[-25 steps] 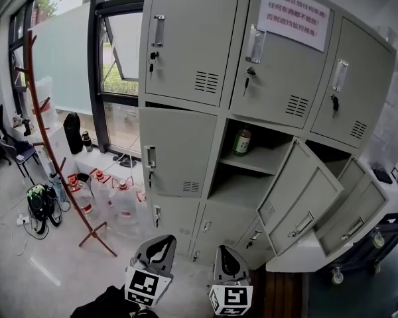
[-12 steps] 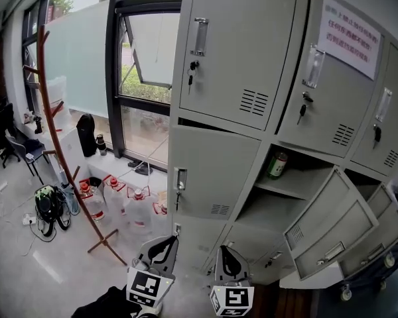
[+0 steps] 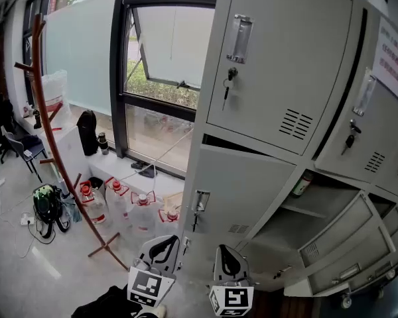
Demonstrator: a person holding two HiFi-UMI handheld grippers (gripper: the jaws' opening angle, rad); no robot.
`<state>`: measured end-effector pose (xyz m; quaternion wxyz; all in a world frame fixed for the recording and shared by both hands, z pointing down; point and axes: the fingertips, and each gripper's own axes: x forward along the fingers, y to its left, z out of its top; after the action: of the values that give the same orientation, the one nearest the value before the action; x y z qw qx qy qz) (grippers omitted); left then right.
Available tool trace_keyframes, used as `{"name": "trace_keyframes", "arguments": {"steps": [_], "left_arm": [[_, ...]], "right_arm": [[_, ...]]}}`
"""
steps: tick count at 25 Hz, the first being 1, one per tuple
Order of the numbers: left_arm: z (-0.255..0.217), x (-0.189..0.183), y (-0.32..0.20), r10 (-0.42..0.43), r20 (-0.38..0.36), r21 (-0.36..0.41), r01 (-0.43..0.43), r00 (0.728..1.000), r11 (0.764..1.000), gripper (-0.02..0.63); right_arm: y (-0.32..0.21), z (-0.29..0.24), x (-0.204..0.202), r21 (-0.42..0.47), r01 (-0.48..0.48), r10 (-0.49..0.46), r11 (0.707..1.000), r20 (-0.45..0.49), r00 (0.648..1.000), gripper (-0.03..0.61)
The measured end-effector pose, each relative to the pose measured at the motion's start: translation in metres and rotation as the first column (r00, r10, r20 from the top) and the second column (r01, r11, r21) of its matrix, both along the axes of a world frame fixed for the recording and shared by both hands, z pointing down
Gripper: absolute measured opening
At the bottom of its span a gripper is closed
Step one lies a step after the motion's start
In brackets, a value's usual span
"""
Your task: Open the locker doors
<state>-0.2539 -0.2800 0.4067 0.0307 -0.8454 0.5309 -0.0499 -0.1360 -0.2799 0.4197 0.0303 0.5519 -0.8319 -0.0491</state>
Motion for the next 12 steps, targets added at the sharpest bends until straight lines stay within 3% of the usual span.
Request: {"name": "trace_keyframes", "arguments": {"steps": [8, 9, 12], "left_arm": [[0.002, -0.051, -0.043, 0.009, 0.005, -0.001, -0.009, 1.0, 1.0, 0.025], [0.002, -0.057, -0.047, 0.009, 0.005, -0.001, -0.009, 1.0, 1.0, 0.025], [0.003, -0.073, -0.06, 0.013, 0.006, -0.001, -0.013, 1.0, 1.0, 0.025]], "right_arm": [[-0.048, -0.007, -0.057, 0.02, 0.012, -0.013, 1.0, 0.012, 1.0, 0.022], [-0.053, -0.008, -0.064, 0.022, 0.018, -0.018, 1.0, 0.012, 1.0, 0.065], [-0.071, -0.008, -0.081, 0.02, 0.021, -0.021, 1.0, 0.005, 1.0, 0.104]]}}
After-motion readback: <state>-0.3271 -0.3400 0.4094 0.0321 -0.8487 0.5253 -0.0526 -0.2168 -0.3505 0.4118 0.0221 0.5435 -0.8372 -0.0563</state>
